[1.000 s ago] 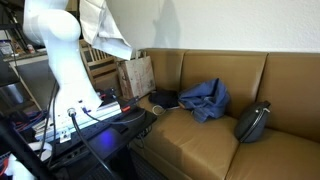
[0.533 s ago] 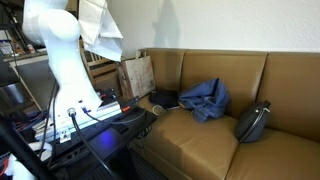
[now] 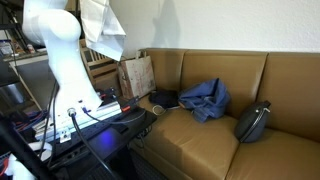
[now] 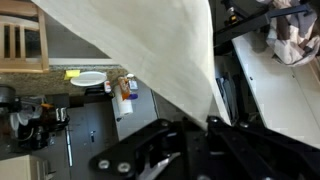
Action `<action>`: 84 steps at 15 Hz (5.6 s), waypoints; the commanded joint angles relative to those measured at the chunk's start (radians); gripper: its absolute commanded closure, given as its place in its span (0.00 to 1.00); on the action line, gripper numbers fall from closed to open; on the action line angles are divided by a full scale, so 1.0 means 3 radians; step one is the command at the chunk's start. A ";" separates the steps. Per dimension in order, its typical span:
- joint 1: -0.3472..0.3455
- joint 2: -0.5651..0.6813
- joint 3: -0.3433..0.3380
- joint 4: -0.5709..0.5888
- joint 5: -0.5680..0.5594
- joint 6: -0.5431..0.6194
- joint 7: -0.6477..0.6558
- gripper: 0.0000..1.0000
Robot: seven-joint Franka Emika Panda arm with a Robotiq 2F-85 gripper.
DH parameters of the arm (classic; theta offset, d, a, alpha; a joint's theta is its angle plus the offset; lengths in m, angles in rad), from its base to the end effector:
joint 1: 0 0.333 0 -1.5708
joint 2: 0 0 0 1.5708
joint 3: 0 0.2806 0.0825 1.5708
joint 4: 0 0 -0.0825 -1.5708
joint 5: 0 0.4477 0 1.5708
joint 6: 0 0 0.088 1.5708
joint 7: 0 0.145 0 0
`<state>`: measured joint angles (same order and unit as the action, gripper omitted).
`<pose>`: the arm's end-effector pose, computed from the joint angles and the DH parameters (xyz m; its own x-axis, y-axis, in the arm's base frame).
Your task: Pick the white cloth on the couch and put it in the bag
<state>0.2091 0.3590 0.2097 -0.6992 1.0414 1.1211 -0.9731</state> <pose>0.4872 0.3306 0.8055 -0.0905 0.5826 0.8077 0.8819 0.4237 -0.2068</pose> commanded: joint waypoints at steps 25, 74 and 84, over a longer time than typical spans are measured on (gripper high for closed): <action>0.0364 -0.0720 -0.0271 0.0114 -0.1984 0.1463 0.0043 0.98; 0.1230 0.0017 -0.0002 -0.2415 -0.4437 0.2294 0.1465 0.98; 0.1115 0.0598 0.0046 -0.2282 -0.4952 0.3075 0.1837 0.99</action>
<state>0.5508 0.4351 0.2128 -1.4502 -0.3583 1.9748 -0.4697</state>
